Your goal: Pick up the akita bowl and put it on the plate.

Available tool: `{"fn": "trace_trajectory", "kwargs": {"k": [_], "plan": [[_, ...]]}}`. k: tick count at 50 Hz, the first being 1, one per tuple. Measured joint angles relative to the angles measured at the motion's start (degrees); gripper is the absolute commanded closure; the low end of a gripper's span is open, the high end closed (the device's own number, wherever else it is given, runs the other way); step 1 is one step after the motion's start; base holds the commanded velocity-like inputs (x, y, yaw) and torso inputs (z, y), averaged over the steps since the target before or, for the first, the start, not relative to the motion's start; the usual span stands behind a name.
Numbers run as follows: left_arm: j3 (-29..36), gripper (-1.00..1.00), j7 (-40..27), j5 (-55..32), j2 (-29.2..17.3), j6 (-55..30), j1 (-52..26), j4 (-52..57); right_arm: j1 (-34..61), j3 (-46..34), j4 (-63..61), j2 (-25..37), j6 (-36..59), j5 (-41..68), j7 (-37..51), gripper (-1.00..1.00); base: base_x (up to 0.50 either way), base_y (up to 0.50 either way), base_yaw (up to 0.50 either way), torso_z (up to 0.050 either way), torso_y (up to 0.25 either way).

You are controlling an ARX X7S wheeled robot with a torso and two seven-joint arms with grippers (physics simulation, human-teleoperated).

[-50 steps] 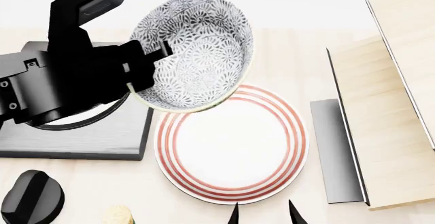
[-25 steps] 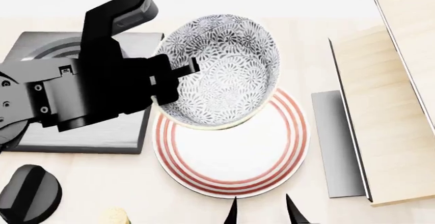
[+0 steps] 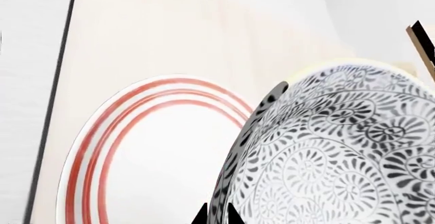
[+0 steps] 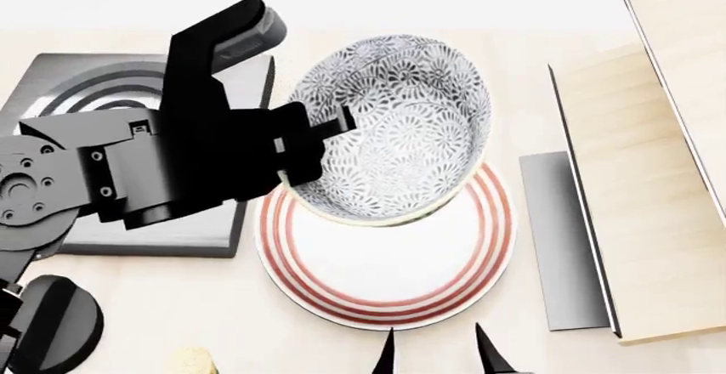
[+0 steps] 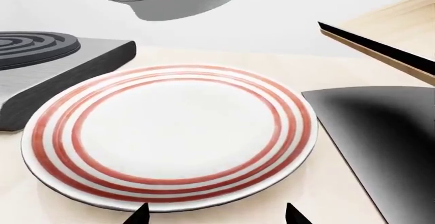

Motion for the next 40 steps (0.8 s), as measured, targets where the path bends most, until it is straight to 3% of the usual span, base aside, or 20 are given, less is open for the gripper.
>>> {"fn": "trace_trajectory", "kwargs": {"k": [23, 40], "plan": [[6.32, 1.0, 6.39, 4.63, 1.64, -0.23, 0.38, -6.43, 0.36, -0.33, 1.0, -0.33, -0.94, 0.01, -0.32, -1.0, 0.0, 0.0, 0.0, -0.001, -0.002], [6.6, 1.0, 8.64, 6.05, 2.36, 4.52, 0.79, -10.08, 1.05, -0.54, 3.25, -1.11, -3.09, -0.1, -1.43, -1.0, 0.0, 0.0, 0.0, -0.002, -0.009]]}}
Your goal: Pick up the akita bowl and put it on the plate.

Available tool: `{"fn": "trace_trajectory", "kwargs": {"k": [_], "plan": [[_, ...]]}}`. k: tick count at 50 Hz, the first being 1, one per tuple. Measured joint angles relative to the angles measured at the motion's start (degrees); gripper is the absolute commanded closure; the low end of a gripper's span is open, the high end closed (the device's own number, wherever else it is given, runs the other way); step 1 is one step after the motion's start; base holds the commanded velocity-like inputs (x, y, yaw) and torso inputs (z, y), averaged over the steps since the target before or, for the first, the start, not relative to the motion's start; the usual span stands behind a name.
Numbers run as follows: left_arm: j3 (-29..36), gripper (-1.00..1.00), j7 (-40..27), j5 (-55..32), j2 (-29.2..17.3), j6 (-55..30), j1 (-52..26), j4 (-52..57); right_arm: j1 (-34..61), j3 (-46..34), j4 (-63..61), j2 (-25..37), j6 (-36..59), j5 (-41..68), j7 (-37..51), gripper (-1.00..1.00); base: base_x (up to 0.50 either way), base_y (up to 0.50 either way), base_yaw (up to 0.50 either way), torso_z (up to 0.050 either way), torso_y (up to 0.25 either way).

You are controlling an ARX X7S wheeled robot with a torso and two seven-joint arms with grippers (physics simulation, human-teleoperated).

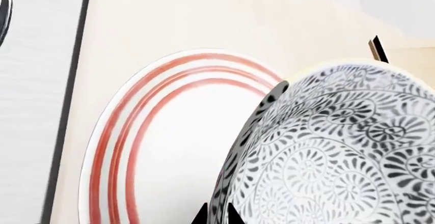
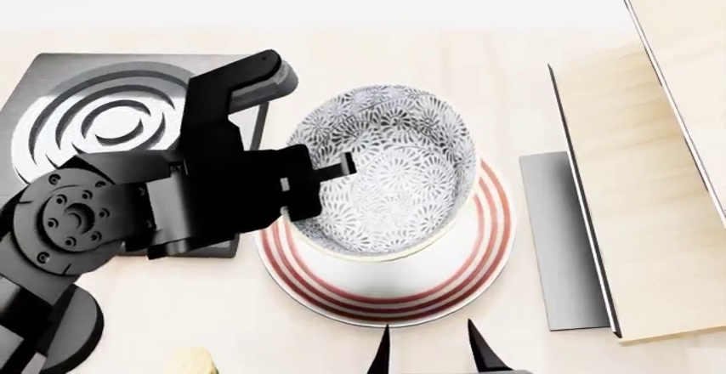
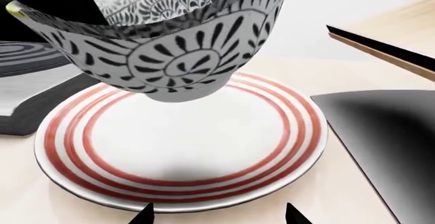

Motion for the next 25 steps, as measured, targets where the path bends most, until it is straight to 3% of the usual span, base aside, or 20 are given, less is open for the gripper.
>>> {"fn": "trace_trajectory", "kwargs": {"k": [4, 25], "plan": [[-0.01, 1.0, 0.82, 0.45, 0.5, 1.44, -0.49, -2.25, 0.18, 0.01, -0.14, -0.13, -0.92, -0.13, -0.42, -1.0, 0.01, 0.0, 0.0, 0.002, -0.115], [1.12, 1.0, 3.43, 1.49, 2.1, 5.55, -2.3, -8.9, 0.59, -0.22, 1.27, -0.45, -2.18, -0.41, -0.64, -1.0, 0.0, 0.0, 0.0, -0.001, -0.002]]}}
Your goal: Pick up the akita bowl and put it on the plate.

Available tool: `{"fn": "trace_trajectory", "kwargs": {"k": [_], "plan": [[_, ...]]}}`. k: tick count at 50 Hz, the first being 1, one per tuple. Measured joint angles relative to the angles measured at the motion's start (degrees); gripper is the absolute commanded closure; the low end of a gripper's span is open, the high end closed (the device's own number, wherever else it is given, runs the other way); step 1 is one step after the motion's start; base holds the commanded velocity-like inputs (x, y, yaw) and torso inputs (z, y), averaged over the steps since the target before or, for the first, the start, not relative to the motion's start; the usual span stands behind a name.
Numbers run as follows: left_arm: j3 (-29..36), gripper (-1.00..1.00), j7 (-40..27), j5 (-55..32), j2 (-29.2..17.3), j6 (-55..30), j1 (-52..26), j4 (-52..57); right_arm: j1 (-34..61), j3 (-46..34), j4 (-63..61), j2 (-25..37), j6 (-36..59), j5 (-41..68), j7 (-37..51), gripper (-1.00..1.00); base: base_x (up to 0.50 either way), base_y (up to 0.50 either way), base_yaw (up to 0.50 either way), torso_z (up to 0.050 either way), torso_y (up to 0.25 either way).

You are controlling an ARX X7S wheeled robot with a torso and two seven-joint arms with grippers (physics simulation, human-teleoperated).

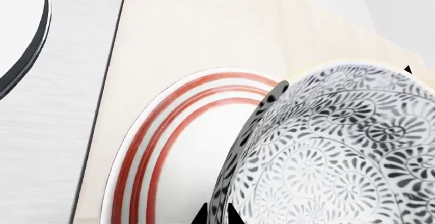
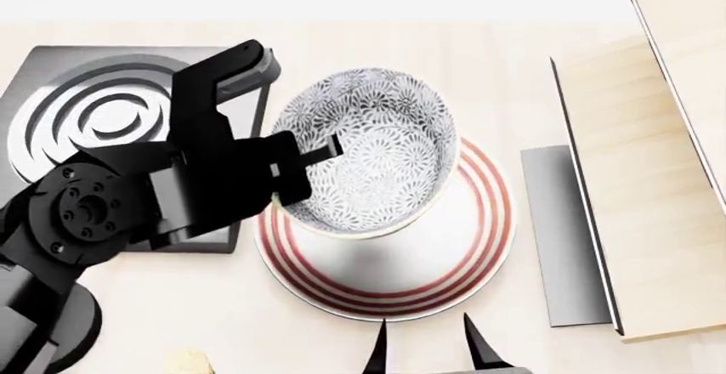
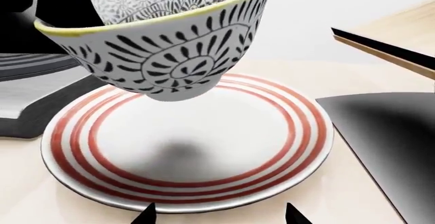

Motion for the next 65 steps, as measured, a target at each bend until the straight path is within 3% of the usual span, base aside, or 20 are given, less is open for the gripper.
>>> {"fn": "trace_trajectory", "kwargs": {"k": [24, 65], "plan": [[9.42, 1.0, 5.28, -5.33, 1.44, 3.88, -0.73, -5.28, 0.18, -0.19, -0.55, 0.16, -0.3, -0.05, 0.36, -1.0, 0.0, 0.0, 0.0, -0.001, -0.024], [42.27, 1.0, 9.94, -34.04, 1.55, 12.81, -3.3, -8.17, 0.46, -0.48, 0.18, 0.06, -0.97, 0.18, 0.35, -1.0, 0.0, 0.0, 0.0, -0.002, -0.004]]}}
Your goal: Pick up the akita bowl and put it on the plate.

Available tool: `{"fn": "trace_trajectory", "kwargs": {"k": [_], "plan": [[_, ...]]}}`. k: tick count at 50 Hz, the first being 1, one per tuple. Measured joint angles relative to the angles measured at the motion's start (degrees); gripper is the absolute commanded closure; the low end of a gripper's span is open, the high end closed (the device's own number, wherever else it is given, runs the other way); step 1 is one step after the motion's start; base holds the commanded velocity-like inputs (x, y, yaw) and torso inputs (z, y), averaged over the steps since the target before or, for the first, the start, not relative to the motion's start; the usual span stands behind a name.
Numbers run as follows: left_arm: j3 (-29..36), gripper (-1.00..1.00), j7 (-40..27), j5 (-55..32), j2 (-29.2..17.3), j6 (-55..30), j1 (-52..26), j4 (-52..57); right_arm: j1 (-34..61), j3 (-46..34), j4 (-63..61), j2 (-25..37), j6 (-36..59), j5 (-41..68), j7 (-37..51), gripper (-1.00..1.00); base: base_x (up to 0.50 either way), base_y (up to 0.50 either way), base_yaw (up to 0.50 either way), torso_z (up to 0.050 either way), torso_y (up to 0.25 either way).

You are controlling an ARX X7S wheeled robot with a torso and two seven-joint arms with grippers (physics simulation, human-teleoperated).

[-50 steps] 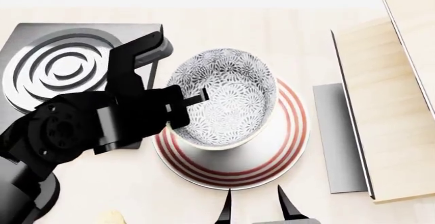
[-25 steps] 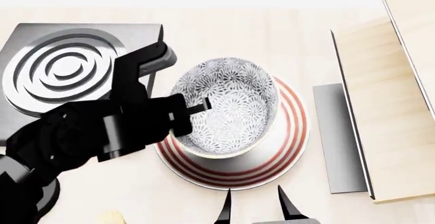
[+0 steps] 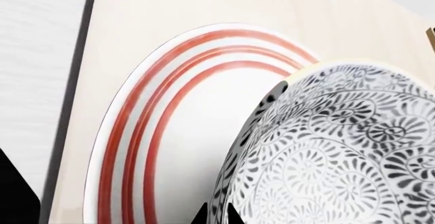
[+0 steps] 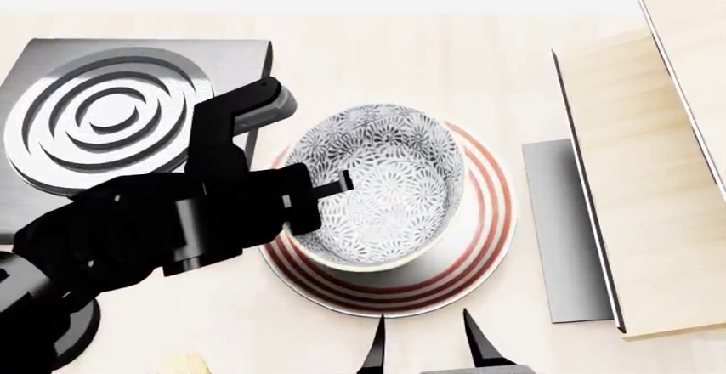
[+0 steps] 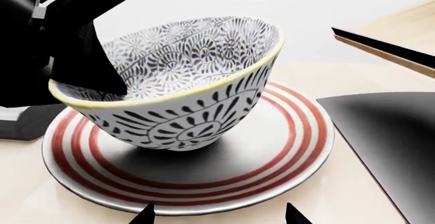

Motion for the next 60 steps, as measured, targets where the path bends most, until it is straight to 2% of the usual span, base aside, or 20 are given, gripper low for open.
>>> {"fn": "trace_trajectory", "kwargs": {"k": [10, 11, 39, 60], "plan": [[4.62, 1.0, 0.67, -4.17, -0.07, 2.19, -0.21, 0.45, 0.11, -0.07, 0.22, -0.02, -0.21, 0.18, -0.22, -1.0, 0.01, 0.0, 0.0, -0.002, -0.004], [4.93, -1.0, 0.73, -4.48, -0.08, 2.31, -0.23, 0.46, 0.1, -0.06, 0.24, -0.03, -0.24, 0.18, -0.25, -1.0, 0.0, 0.0, 0.0, 0.0, 0.0], [8.84, -1.0, 2.25, -8.13, 0.03, 1.81, -1.48, -1.64, 0.43, -0.46, 0.85, -0.23, -0.79, 0.26, -0.27, -1.0, 0.0, 0.0, 0.0, -0.003, -0.004], [7.49, -1.0, -6.7, -7.54, -9.73, 5.81, -4.8, 16.09, 0.65, -0.8, 1.16, -0.44, -0.99, -0.34, 0.18, -1.0, 0.0, 0.0, 0.0, -0.002, -0.004]]}}
